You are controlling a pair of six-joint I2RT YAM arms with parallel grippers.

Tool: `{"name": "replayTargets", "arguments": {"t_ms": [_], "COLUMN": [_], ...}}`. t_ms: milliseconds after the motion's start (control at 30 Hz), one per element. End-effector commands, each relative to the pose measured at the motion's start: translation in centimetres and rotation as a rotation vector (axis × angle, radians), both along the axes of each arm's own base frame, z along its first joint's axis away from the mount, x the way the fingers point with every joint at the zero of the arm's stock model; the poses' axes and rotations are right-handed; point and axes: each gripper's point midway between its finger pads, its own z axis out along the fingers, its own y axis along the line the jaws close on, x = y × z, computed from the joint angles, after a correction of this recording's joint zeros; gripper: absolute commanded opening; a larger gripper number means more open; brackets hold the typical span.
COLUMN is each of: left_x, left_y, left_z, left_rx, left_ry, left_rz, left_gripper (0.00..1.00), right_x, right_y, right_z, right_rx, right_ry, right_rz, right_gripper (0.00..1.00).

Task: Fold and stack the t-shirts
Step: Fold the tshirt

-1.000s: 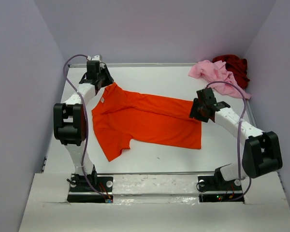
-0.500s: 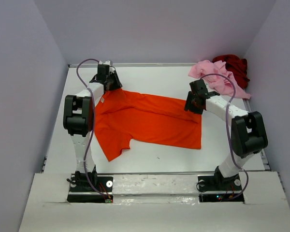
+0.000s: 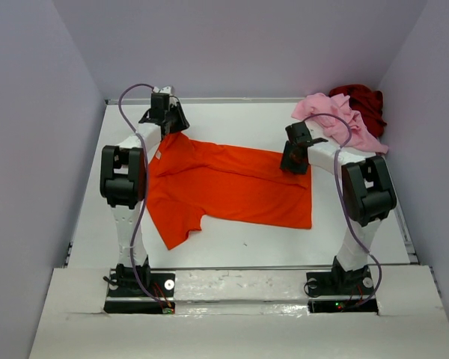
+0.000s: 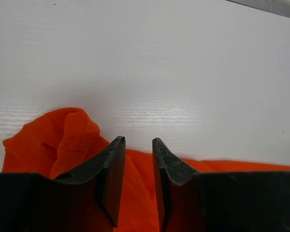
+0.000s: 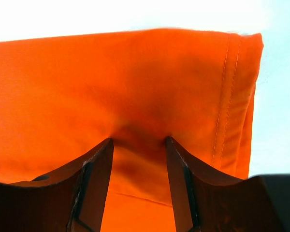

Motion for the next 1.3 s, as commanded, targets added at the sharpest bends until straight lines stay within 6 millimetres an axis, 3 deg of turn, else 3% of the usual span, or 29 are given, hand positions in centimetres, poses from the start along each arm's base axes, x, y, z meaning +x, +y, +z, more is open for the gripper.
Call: {"name": "replayTargets", "arguments": {"t_ms": [0,233,367,600,1267], "left_x": [1.2,0.6,0.1,0.1,1.4], "left_y": [0.0,-0.8,-0.8,1.6,7.0], "left_z": [1.0,-0.6,-1.6,-2.0,-2.9], "left_rx": [0.014,0.002,0.013,0.138,0.274], "left_ry": [-0.033,0.031,0.076,0.083,0.078], "left_rz": [-0.011,-0.041,-0.058,-0.002,0.147], "left_gripper": [0.39,0.39,0.39,0.38,0.36], "right_x": [2.4,2.7,2.9,3.0,2.6], "right_y": [0.5,0.9,1.1,0.9,-0.3], "right_z": [1.2,-0.6,-0.6,0.3,1.7], "right_rx": [0.004,0.014,0.024,0.017,0.012], "right_ry": [-0.072,-0.035,-0.043,-0.063,-0.093], "right_rz": [-0.001,-0.005,-0.006,-0.005,-0.023], "right_gripper": [0.53,0.51,0.51,0.51,0.51]}}
